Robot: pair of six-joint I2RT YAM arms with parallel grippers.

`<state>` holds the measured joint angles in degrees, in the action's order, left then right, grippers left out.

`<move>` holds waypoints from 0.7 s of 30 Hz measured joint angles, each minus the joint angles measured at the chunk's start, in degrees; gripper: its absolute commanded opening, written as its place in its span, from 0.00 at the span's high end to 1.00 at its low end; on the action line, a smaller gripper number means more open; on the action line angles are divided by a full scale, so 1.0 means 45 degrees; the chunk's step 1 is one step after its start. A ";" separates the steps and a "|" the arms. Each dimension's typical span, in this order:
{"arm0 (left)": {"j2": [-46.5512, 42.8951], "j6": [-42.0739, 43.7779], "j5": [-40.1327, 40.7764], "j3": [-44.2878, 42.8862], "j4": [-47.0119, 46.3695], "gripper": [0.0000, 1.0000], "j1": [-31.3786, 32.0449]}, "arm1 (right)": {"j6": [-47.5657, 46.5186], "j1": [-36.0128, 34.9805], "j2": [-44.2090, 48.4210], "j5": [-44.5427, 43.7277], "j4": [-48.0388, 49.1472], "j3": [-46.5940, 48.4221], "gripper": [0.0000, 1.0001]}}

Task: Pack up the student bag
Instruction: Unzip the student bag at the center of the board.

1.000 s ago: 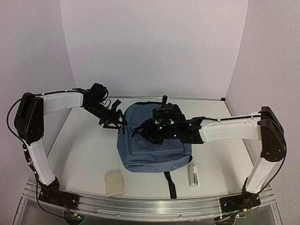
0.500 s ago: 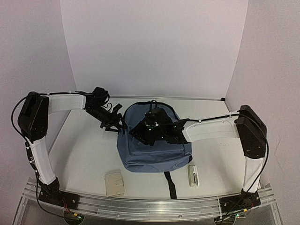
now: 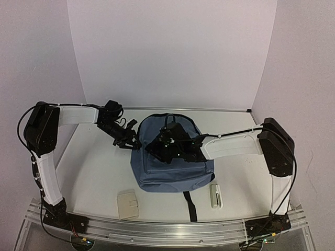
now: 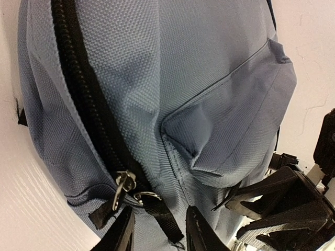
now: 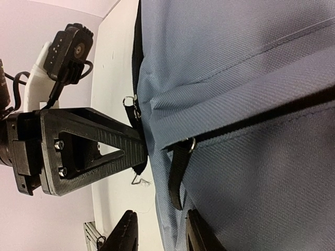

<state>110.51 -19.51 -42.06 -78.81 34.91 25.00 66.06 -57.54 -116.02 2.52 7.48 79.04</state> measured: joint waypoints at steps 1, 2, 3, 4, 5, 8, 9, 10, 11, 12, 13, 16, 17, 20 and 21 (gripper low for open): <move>0.0037 0.0007 -0.0014 0.0000 -0.0010 0.74 -0.0001 | 0.0010 0.0000 -0.0086 -0.0029 0.0023 0.0071 0.71; 0.0082 0.0013 -0.0031 0.0000 -0.0020 0.74 -0.0004 | 0.0014 -0.0001 -0.0175 -0.0049 0.0042 0.0148 0.71; 0.0130 -0.0002 -0.0055 0.0000 -0.0026 0.75 -0.0010 | 0.0002 -0.0004 -0.0262 -0.0064 0.0045 0.0229 0.71; 0.0182 -0.0014 -0.0087 0.0000 -0.0064 0.75 -0.0017 | 0.0000 -0.0005 -0.0341 -0.0077 0.0048 0.0310 0.71; 0.0230 -0.0027 -0.0121 0.0000 -0.0095 0.75 -0.0023 | 0.0000 -0.0005 -0.0415 -0.0092 0.0050 0.0384 0.71; 0.0378 -0.0057 -0.0232 0.0000 -0.0135 0.70 -0.0026 | 0.0000 -0.0005 -0.0550 -0.0137 0.0073 0.0464 0.71; 0.0424 -0.0058 -0.0264 0.0000 -0.0155 0.69 -0.0034 | 0.0000 -0.0005 -0.0576 -0.0156 0.0074 0.0464 0.71; 0.0484 -0.0102 -0.0317 0.0000 -0.0197 0.68 -0.0040 | 0.0005 -0.0010 -0.0600 -0.0184 0.0079 0.0469 0.71; 0.0511 -0.0102 -0.0337 0.0000 -0.0205 0.68 -0.0044 | 0.0001 -0.0010 -0.0619 -0.0227 0.0079 0.0476 0.71; 0.0534 -0.0106 -0.0346 0.0000 -0.0202 0.67 -0.0045 | 0.0004 -0.0014 -0.0645 -0.0291 0.0083 0.0487 0.71; 0.0540 -0.0116 -0.0364 0.0000 -0.0208 0.67 -0.0045 | 0.0005 -0.0020 -0.0663 -0.0350 0.0087 0.0491 0.72; 0.0542 -0.0147 -0.0408 0.0000 -0.0234 0.67 -0.0045 | 0.0022 -0.0038 -0.0691 -0.0562 0.0099 0.0503 0.76; 0.0542 -0.0179 -0.0415 0.0000 -0.0250 0.67 -0.0045 | 0.0050 -0.0050 -0.0695 -0.0658 0.0099 0.0505 0.78; 0.0542 -0.0256 -0.0440 0.0000 -0.0360 0.67 -0.0045 | 0.0120 -0.0064 -0.0764 -0.0896 0.0102 0.0573 0.86; 0.0542 -0.0288 -0.0443 0.0000 -0.0392 0.68 -0.0045 | 0.0152 -0.0068 -0.0847 -0.0976 0.0112 0.0653 0.90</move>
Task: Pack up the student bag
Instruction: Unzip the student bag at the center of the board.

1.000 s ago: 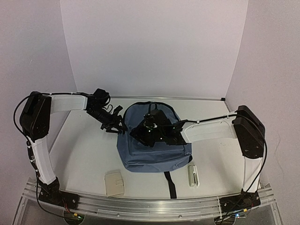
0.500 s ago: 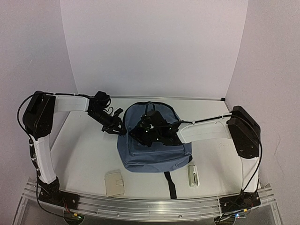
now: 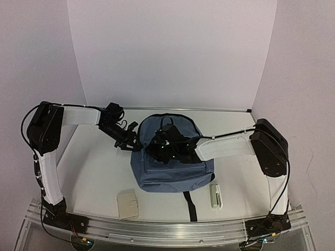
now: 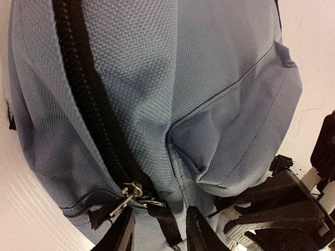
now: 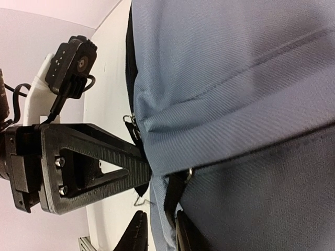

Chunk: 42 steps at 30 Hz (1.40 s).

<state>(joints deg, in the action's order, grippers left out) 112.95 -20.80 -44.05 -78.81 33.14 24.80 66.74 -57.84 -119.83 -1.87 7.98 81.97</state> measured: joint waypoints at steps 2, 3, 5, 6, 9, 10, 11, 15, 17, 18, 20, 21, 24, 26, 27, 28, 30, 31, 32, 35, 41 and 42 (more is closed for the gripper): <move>0.0000 -0.0037 -0.0007 0.0000 -0.0057 0.69 0.0000 | 0.0064 0.0001 -0.0172 -0.0103 0.0016 0.0136 0.96; 0.0000 -0.0053 -0.0009 0.0000 -0.0065 0.69 0.0000 | 0.0066 0.0004 -0.0248 -0.0141 0.0016 0.0190 1.00; 0.0000 -0.0109 -0.0033 0.0000 -0.0102 0.69 0.0000 | 0.0088 0.0000 -0.0331 -0.0216 0.0021 0.0232 1.00; 0.0000 -0.0141 -0.0037 0.0000 -0.0134 0.69 0.0000 | 0.0091 0.0000 -0.0344 -0.0246 0.0021 0.0236 1.00; 0.0000 -0.0380 -0.0020 0.0024 -0.0288 0.69 0.0000 | 0.0053 0.0000 -0.0350 -0.0301 0.0021 0.0257 1.00; -0.0005 -0.0447 0.0044 0.0034 -0.0355 0.69 0.0005 | 0.0022 0.0000 -0.0350 -0.0331 0.0025 0.0262 1.00; -0.0005 -0.0499 0.0083 0.0043 -0.0393 0.69 0.0005 | -0.0017 0.0000 -0.0350 -0.0352 0.0025 0.0262 1.00; -0.0005 -0.0765 0.0222 0.0044 -0.0435 0.62 0.0025 | -0.0198 0.0000 -0.0312 -0.0448 0.0015 0.0257 1.00; -0.0005 -0.0841 0.0366 0.0044 -0.0471 0.59 0.0092 | -0.0284 0.0003 -0.0195 -0.0514 0.0011 0.0237 1.00; -0.0005 -0.0831 0.0442 0.0041 -0.0478 0.59 0.0140 | -0.0316 0.0004 -0.0115 -0.0550 0.0011 0.0211 1.00; 0.0024 -0.0819 0.0611 -0.0018 -0.0472 0.60 0.0279 | -0.0378 0.0004 0.0053 -0.0588 0.0007 0.0180 1.00; 0.0078 -0.0813 0.0712 -0.0109 -0.0441 0.62 0.0361 | -0.0406 0.0004 0.0110 -0.0595 0.0020 0.0180 1.00; 0.0334 -0.0771 0.1071 -0.0426 -0.0246 0.78 0.0595 | -0.0453 0.0004 0.0184 -0.0587 0.0025 0.0180 1.00; 0.0472 -0.0721 0.1359 -0.0579 -0.0017 0.86 0.0664 | -0.0477 0.0004 0.0184 -0.0573 0.0014 0.0178 1.00; 0.0541 -0.0667 0.1453 -0.0632 0.0080 0.91 0.0671 | -0.0488 0.0004 0.0186 -0.0573 0.0011 0.0174 1.00; 0.0612 -0.0656 0.1520 -0.0677 0.0188 0.94 0.0675 | -0.0496 0.0004 0.0193 -0.0573 0.0011 0.0170 1.00; 0.0740 -0.0649 0.1534 -0.0742 0.0256 0.99 0.0682 | -0.0501 0.0004 0.0227 -0.0578 0.0011 0.0121 1.00; 0.0787 -0.0656 0.1518 -0.0753 0.0246 1.00 0.0691 | -0.0507 0.0004 0.0259 -0.0578 0.0011 0.0083 1.00; 0.0815 -0.0650 0.1508 -0.0753 0.0228 1.00 0.0703 | -0.0517 0.0004 0.0287 -0.0580 0.0011 0.0042 1.00; 0.0826 -0.0661 0.1511 -0.0753 0.0206 1.00 0.0730 | -0.0571 0.0004 0.0377 -0.0587 0.0011 -0.0105 1.00; 0.0826 -0.0492 0.1530 -0.0753 0.0212 1.00 0.0729 | -0.0802 0.0004 0.0731 -0.0801 -0.0009 -0.0420 1.00; 0.0826 -0.0420 0.1554 -0.0753 0.0217 1.00 0.0729 | -0.0836 0.0004 0.0813 -0.0866 -0.0013 -0.0497 1.00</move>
<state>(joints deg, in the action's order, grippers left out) 116.66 -22.69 -37.06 -82.19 34.12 28.08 62.98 -57.82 -116.17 -5.77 7.93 79.74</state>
